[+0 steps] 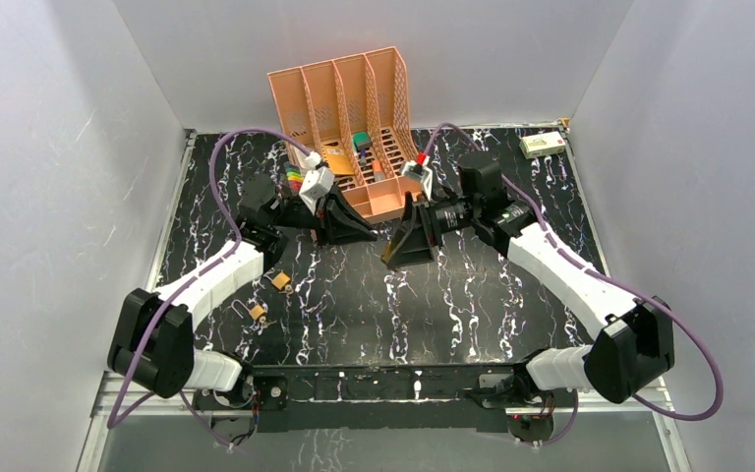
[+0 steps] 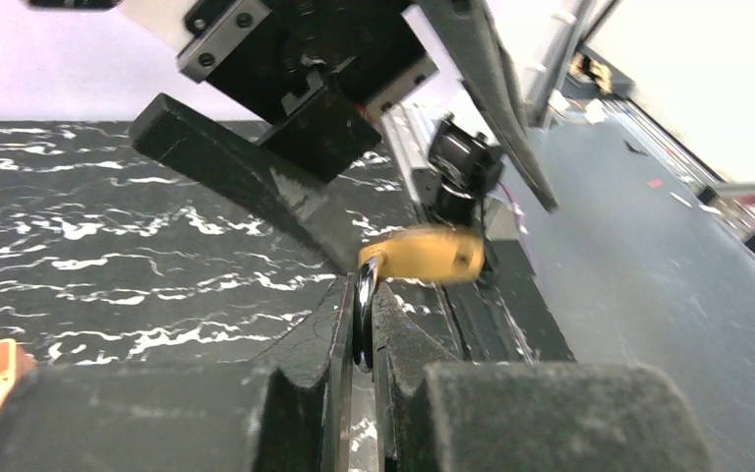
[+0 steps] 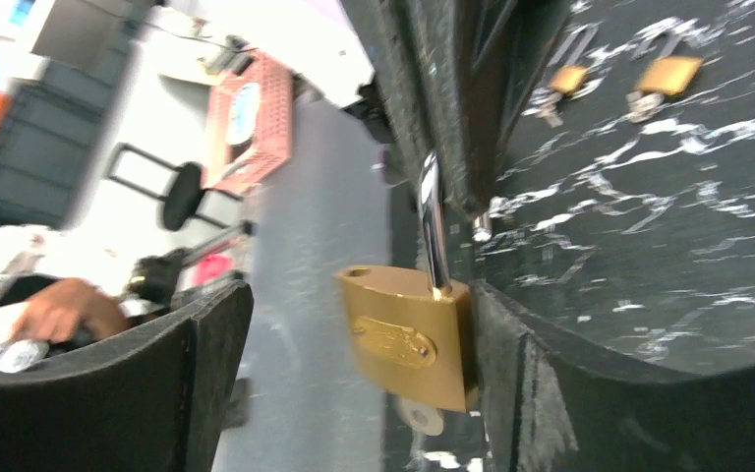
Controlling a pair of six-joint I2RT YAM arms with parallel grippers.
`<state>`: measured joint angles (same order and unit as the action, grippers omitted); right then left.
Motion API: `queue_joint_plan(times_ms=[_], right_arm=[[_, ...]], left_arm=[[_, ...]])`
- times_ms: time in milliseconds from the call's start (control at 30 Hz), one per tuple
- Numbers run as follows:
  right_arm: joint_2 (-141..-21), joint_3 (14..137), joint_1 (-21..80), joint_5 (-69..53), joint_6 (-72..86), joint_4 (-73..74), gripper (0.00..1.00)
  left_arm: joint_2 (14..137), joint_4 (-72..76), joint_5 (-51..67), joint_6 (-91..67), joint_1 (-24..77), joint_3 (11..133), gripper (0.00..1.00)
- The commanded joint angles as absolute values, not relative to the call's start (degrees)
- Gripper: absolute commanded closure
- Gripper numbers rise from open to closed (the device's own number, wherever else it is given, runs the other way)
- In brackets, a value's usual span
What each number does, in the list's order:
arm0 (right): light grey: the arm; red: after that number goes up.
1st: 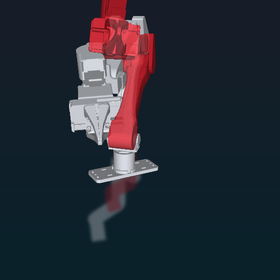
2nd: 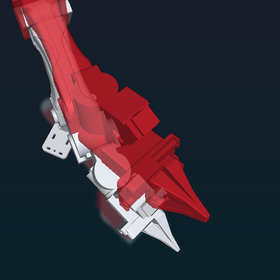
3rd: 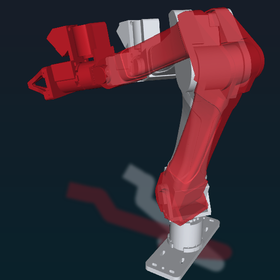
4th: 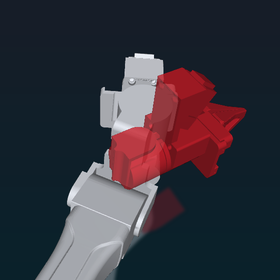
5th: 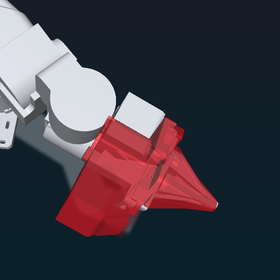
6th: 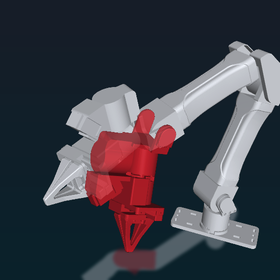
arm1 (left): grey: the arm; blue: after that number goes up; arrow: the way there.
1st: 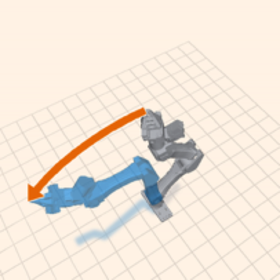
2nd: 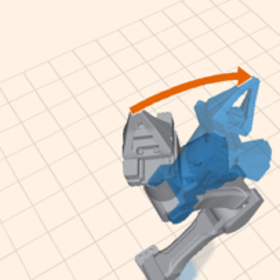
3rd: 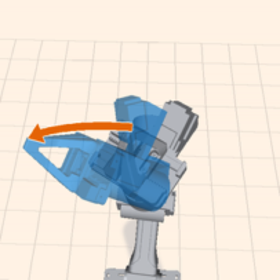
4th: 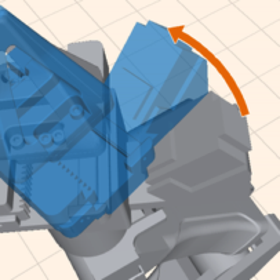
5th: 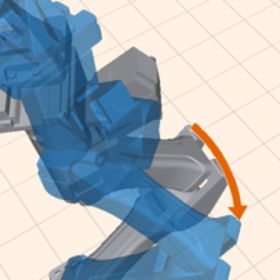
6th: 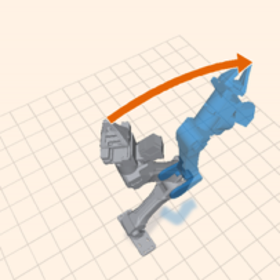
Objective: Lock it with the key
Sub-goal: Lock the lock.
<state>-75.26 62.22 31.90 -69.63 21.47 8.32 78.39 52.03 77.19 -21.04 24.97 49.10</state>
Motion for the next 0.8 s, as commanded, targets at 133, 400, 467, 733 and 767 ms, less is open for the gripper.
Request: queue_joint_plan(times_ms=[133, 400, 467, 733, 767], right_arm=[[-68.04, 65.58, 29.97, -44.00, 21.33, 8.41, 0.01], [-60.68, 58.35, 29.09, -33.65, 27.09, -14.58, 0.01], [-60.96, 57.56, 29.14, -34.89, 27.07, -20.13, 0.02], [-64.40, 51.84, 29.27, -41.68, 30.18, -37.97, 0.02], [-64.83, 51.49, 29.27, -41.87, 29.70, -38.45, 0.01]], left_arm=[[70.67, 54.70, 52.72, -19.75, 25.40, 45.45, 1.00], [64.53, 60.13, 30.17, -25.99, 25.40, 39.83, 1.00], [63.77, 64.27, 28.16, -29.59, 25.42, 38.06, 1.00], [61.90, 73.75, 21.70, -39.97, 25.40, 33.47, 1.00], [61.80, 73.74, 21.85, -40.66, 25.40, 33.73, 1.00]])
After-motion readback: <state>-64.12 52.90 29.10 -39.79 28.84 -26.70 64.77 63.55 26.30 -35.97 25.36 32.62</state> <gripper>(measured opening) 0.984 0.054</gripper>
